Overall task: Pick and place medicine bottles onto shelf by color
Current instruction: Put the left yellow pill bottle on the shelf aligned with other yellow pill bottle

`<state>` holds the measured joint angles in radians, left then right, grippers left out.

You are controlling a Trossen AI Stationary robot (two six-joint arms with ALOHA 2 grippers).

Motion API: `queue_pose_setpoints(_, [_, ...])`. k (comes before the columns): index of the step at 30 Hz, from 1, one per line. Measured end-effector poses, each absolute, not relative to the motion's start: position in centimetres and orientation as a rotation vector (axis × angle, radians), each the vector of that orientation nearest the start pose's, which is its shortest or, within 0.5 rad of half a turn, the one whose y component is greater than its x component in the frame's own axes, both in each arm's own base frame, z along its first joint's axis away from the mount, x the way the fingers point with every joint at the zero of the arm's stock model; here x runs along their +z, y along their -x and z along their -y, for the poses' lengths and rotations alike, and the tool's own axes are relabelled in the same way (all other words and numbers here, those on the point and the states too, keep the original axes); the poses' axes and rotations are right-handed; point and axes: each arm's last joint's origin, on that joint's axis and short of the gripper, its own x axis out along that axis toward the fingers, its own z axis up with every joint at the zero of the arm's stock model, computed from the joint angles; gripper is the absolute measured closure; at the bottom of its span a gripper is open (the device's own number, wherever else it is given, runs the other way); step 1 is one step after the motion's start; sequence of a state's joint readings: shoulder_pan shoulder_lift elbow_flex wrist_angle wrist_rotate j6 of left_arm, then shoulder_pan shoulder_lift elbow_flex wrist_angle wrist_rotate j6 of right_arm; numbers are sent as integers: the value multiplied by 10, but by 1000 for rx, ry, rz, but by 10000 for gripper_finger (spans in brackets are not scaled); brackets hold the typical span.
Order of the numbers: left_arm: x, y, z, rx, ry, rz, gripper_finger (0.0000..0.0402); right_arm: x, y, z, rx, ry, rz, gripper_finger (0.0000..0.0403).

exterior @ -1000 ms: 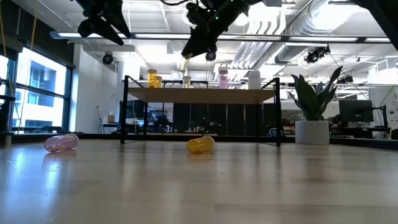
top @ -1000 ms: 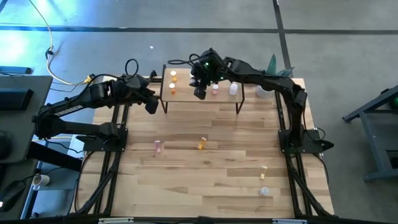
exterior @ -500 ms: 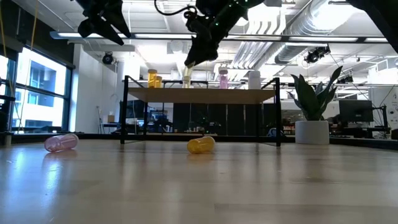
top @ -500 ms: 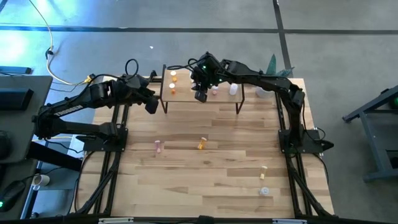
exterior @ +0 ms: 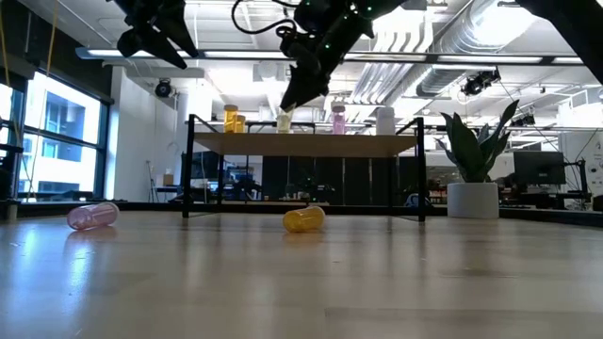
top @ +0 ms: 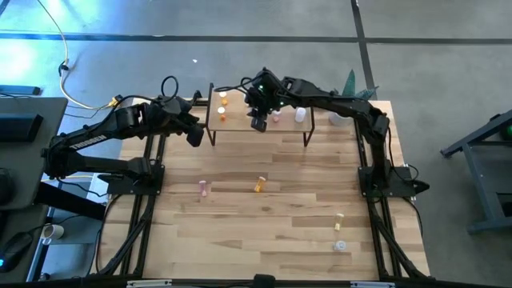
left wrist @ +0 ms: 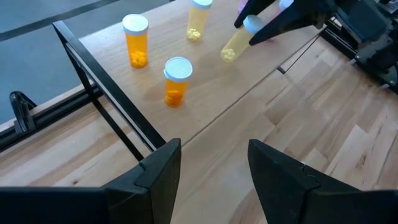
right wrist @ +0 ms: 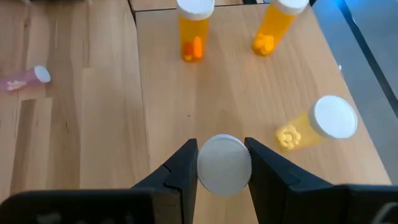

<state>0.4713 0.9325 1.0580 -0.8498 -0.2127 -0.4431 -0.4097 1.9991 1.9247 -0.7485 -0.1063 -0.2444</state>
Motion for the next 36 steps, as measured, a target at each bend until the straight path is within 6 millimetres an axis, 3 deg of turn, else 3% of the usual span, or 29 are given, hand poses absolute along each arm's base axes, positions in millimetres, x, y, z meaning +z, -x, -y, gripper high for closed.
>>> queue_pose_setpoints(27, [342, -149, -83, 807, 501, -578, 225, 309, -409, 175, -165, 30, -854, 303])
queue_pose_setpoints(36, [342, -149, -83, 806, 502, -577, 225, 309, -409, 176, -190, 52, -854, 266])
